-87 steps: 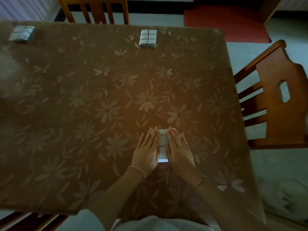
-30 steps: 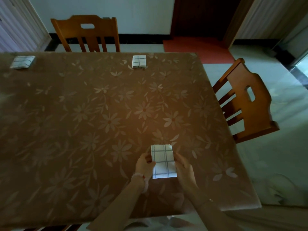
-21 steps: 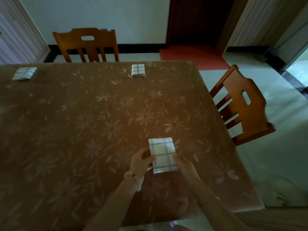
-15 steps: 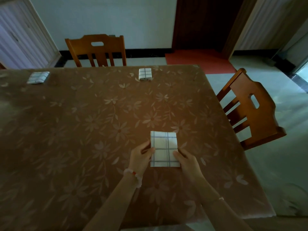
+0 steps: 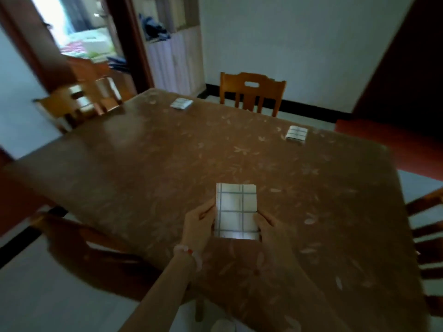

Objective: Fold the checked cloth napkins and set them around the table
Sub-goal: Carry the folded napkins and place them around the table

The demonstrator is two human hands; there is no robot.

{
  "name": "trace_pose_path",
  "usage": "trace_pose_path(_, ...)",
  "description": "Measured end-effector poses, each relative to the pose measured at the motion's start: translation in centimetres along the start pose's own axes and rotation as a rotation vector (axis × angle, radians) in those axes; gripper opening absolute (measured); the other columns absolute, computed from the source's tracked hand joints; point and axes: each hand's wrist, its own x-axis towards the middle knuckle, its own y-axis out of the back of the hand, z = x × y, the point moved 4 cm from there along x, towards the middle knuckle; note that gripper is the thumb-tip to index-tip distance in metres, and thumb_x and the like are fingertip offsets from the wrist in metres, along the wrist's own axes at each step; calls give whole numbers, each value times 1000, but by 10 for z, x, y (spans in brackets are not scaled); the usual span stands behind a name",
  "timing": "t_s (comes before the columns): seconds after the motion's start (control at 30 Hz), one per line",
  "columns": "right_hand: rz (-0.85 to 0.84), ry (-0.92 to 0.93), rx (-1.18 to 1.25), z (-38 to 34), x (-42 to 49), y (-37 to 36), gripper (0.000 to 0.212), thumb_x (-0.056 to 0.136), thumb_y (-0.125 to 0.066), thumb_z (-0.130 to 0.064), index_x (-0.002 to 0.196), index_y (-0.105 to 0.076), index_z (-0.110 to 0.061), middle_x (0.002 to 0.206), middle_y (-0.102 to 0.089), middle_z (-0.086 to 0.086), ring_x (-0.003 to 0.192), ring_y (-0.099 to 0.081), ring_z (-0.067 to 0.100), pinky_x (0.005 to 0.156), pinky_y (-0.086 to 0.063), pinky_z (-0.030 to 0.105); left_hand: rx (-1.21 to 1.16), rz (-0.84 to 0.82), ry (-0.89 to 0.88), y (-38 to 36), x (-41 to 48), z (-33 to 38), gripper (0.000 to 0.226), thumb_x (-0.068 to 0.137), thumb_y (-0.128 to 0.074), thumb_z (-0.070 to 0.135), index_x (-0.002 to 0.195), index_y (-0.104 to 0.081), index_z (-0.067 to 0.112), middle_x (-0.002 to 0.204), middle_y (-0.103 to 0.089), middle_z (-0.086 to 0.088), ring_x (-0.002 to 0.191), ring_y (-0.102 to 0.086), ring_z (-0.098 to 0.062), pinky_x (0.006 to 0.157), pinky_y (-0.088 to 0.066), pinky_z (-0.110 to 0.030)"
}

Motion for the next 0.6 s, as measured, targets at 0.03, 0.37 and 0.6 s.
trace_pose_path(0.03,-58,11,-2,-4,-4,-9,28,96,-47,-10,121,-57,-12,109,-63,0,83,-54,0,64,-44,5,-41,43,-2,10,-11,2,28,94,-49,9,121,-57,10,103,-64,3,86,-61,-2,68,-51,-13)
trace_pose_path(0.37,-479,83,50,-29,-72,-125,28,91,-56,-15,119,-59,-15,104,-65,-4,89,-61,4,64,-51,14,-300,655,67,137,-123,-13,12,88,-60,13,97,-67,17,96,-70,-5,88,-66,-17,68,-54,-28)
trace_pose_path(0.6,-766,-68,25,-28,-123,-218,19,90,-56,-6,102,-65,-18,82,-70,-5,76,-70,18,63,-58,36,-315,833,62,226,-176,-32,14,89,-56,7,93,-64,18,93,-68,-5,86,-65,-21,67,-53,-30)
